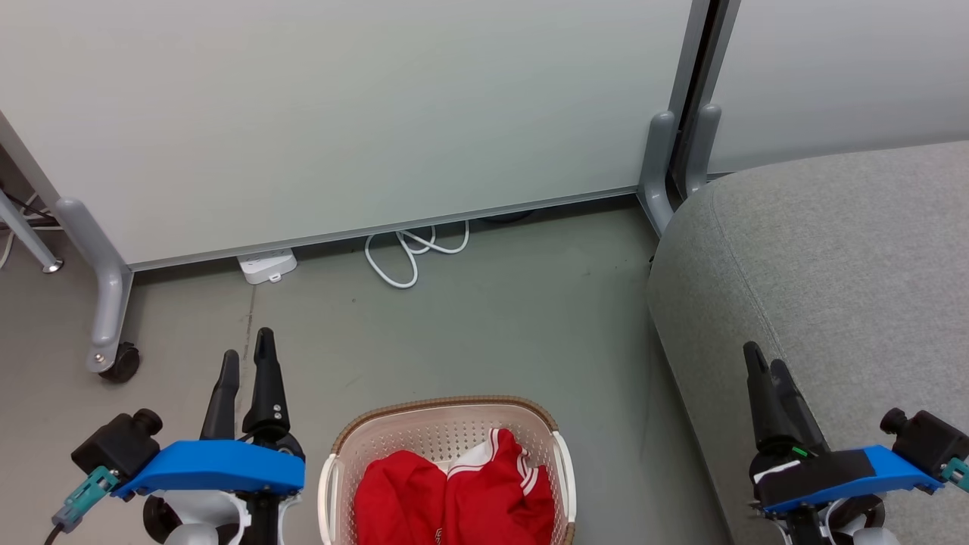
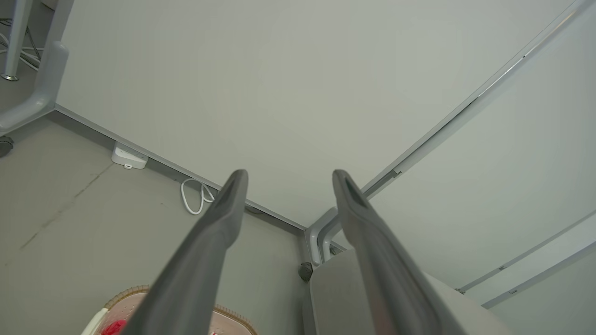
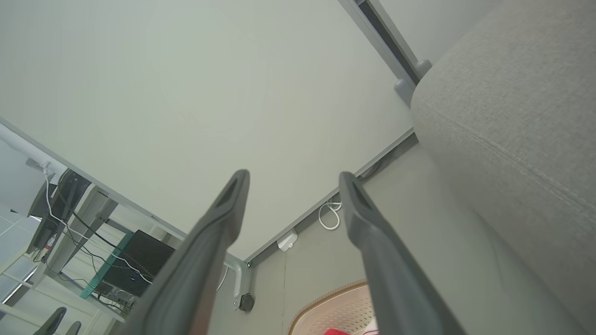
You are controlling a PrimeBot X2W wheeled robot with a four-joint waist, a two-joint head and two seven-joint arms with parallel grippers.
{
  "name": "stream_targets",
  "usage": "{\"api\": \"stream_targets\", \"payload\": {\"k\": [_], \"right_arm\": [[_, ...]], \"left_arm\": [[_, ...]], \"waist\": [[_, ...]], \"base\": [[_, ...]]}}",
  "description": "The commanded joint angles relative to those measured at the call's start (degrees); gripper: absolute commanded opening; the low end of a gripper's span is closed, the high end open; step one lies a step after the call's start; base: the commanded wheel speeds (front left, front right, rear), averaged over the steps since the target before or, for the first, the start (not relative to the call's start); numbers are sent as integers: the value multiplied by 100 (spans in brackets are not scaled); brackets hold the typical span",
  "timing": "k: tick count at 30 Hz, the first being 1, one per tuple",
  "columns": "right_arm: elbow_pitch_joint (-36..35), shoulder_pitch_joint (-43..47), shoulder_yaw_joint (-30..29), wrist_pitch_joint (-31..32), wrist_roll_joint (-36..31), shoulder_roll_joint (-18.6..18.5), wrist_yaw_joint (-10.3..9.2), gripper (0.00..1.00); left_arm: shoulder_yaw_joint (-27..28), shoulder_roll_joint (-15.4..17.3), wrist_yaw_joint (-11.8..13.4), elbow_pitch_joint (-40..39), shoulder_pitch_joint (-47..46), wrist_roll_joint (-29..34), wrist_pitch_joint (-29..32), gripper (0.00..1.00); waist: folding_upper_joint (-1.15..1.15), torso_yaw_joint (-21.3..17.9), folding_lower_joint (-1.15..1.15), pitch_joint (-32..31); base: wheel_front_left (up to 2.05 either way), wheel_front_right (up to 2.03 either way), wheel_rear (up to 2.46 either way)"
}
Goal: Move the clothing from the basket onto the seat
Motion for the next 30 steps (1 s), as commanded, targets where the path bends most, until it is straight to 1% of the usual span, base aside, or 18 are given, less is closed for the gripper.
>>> {"api": "stream_targets", "payload": {"k": [1,3,4,6,7,20,30], "right_arm": [[-71,-159,37,-70,-233,-39,8,100],[-66,-154,56,-107,-386,-40,8,100],[-66,-154,56,-107,-386,-40,8,100],[-44,-152,81,-157,-634,-41,8,100],[-44,-152,81,-157,-634,-41,8,100],[84,-154,54,-365,-1612,-45,10,100],[149,-150,22,-506,-2264,-49,11,100]], "left_arm": [[-60,45,4,-76,-144,239,-64,100],[-95,46,11,-65,-146,438,-101,100],[-95,46,11,-65,-146,438,-101,100],[-165,47,16,-42,-150,738,-152,100],[-165,47,16,-42,-150,738,-152,100],[-338,51,50,40,-172,1754,-359,100],[-422,65,44,96,-148,2412,-499,100]], "waist": [[0,3,0,-1],[0,6,0,-2],[0,6,0,-2],[0,10,0,-1],[0,10,0,-1],[0,9,0,7],[0,4,0,-1]], "base": [[0,0,0],[0,0,0],[0,0,0],[0,0,0],[0,0,0],[0,0,0],[0,0,0]]}}
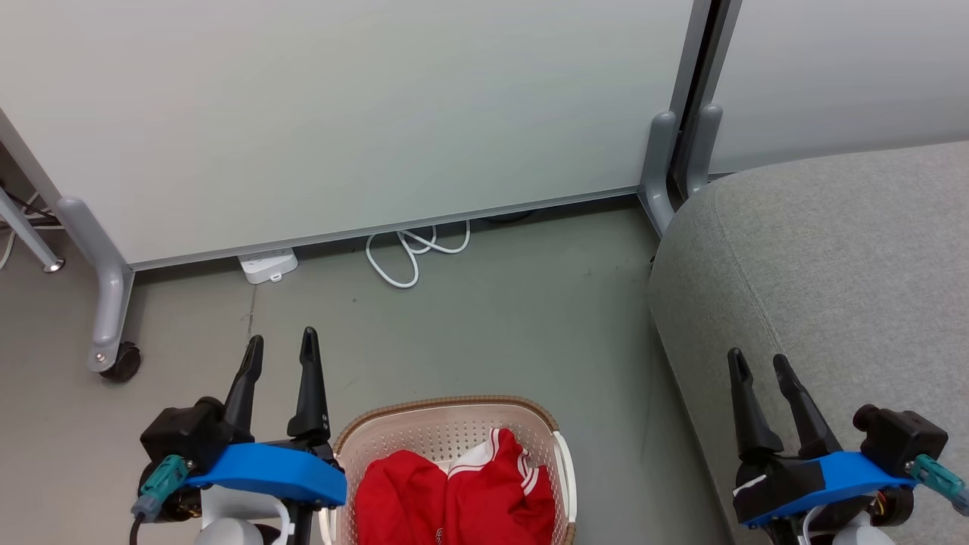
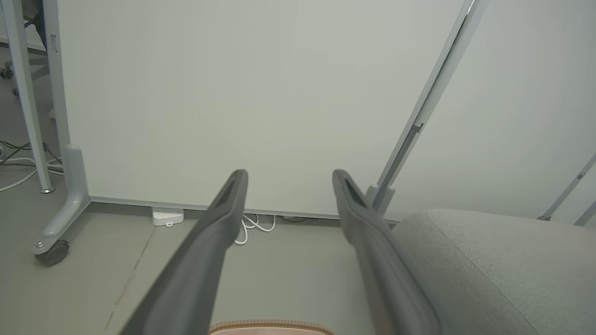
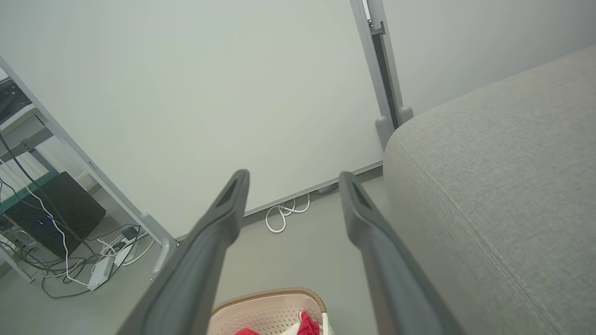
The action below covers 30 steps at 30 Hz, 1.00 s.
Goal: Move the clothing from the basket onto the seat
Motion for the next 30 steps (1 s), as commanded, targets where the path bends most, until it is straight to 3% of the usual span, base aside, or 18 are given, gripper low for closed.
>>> {"api": "stream_targets", "payload": {"k": [1,30], "right_arm": [[-24,-110,-9,-57,-144,-41,10,100],[189,-49,-30,-406,-1638,-48,14,100]], "left_arm": [[-27,32,-14,-22,-97,133,-58,100],[-153,36,-141,327,-84,1371,-407,100]], "waist": [[0,0,0,1],[0,27,0,-40]], "base": [[0,0,0],[0,0,0]]}}
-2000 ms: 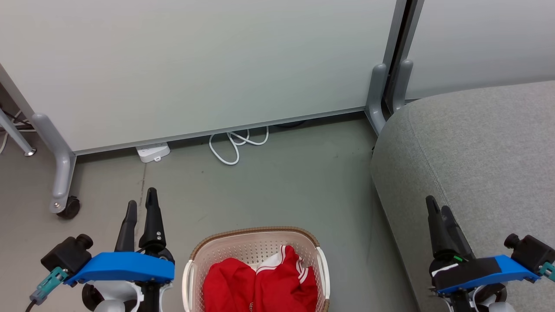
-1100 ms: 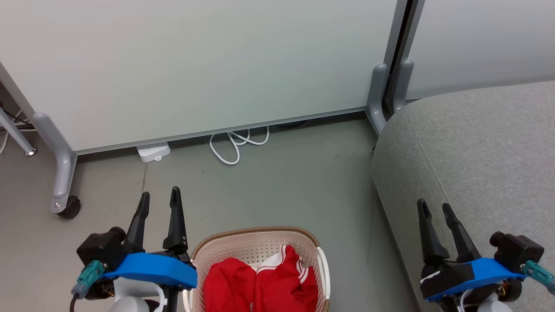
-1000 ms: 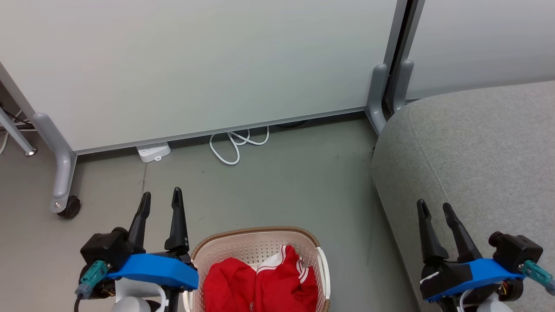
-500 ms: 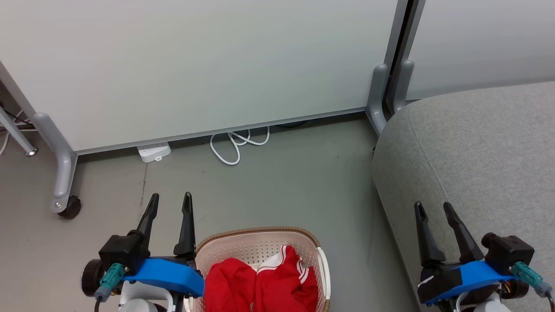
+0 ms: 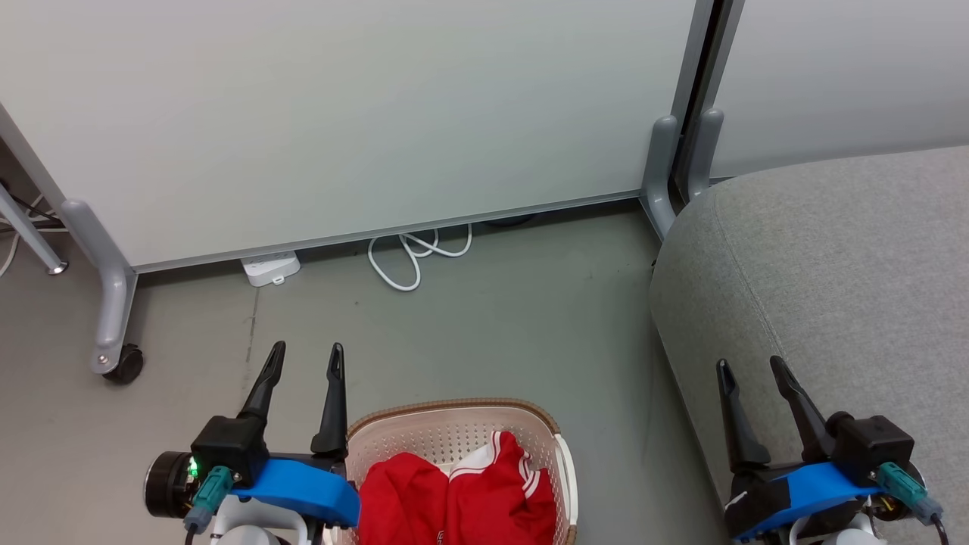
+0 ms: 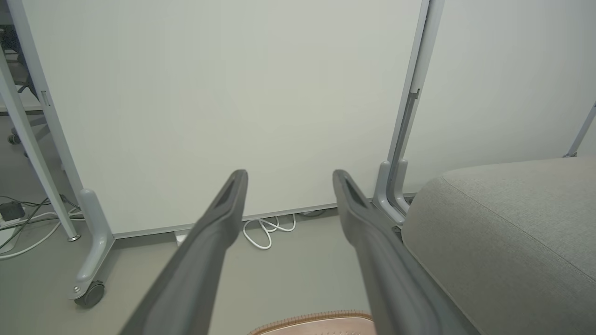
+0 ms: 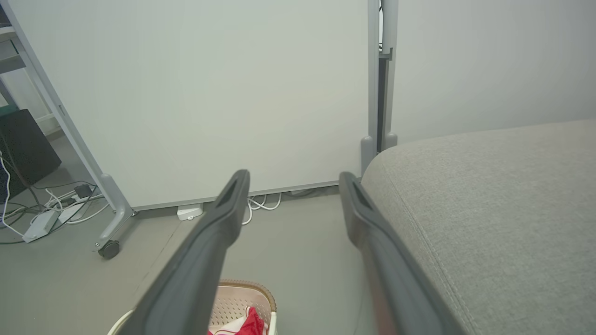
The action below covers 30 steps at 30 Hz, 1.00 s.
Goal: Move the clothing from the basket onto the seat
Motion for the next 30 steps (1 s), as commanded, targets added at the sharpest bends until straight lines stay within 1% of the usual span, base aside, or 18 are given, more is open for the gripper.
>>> {"api": "stream_targets", "payload": {"k": [1,14,30], "right_arm": [[0,-39,5,-39,-110,-40,11,100],[150,-62,3,-181,-640,-42,8,100],[286,-70,-60,-177,-551,-40,8,100]], "left_arm": [[-10,-2,-13,0,-79,115,-46,100],[6,-17,-47,160,-49,626,-178,100],[63,-24,-63,349,-56,539,-178,100]], "waist": [[0,1,0,-4],[0,10,0,-27],[0,37,0,-57]], "base": [[0,0,0],[0,0,0],[0,0,0]]}}
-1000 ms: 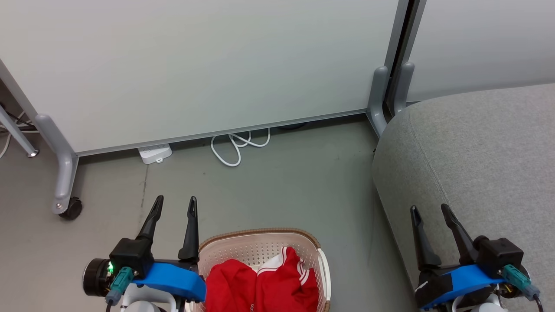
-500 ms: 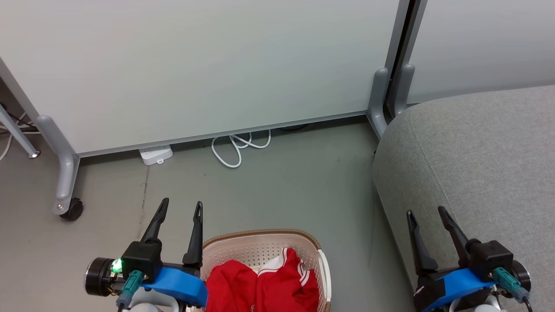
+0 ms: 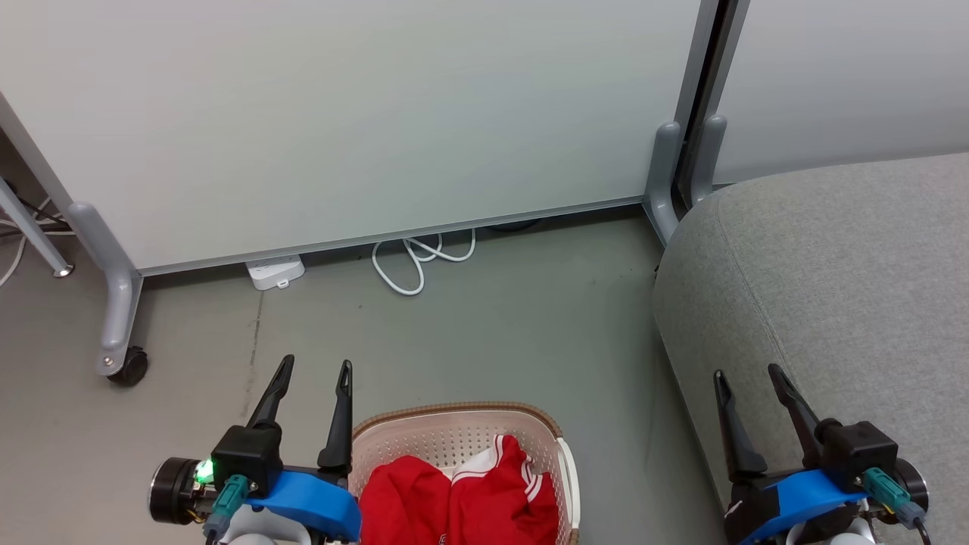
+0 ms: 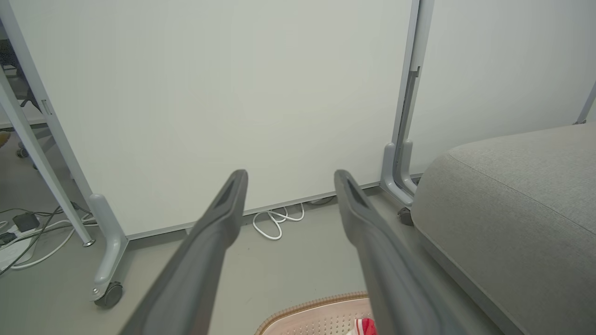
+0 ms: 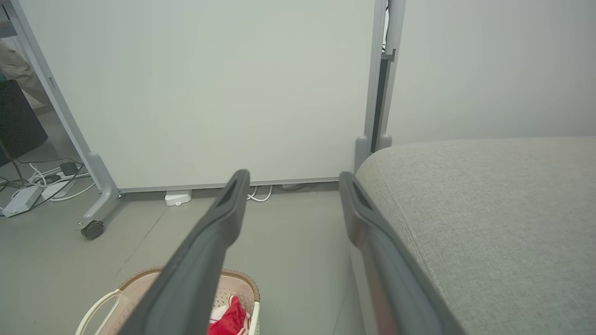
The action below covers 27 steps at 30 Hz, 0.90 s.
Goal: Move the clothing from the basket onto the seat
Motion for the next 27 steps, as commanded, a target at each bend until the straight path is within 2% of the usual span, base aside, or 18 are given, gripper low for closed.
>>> {"api": "stream_targets", "payload": {"k": [1,17,21,27], "right_arm": [[17,-39,3,-24,12,-34,3,100],[37,-51,40,-24,22,-34,3,100],[15,-87,66,-24,31,-34,3,100],[-18,-234,148,-24,70,-34,3,100]], "left_arm": [[18,-6,-19,5,-57,-8,-30,100],[-63,-6,-26,102,-122,17,-29,100],[-189,14,-75,264,-289,78,-29,100],[-550,214,-119,696,-808,126,-25,100]], "waist": [[0,1,0,0],[0,-8,0,30],[0,-41,0,121],[0,-197,0,448]], "base": [[0,0,0],[0,0,0],[0,0,0],[0,0,0]]}}
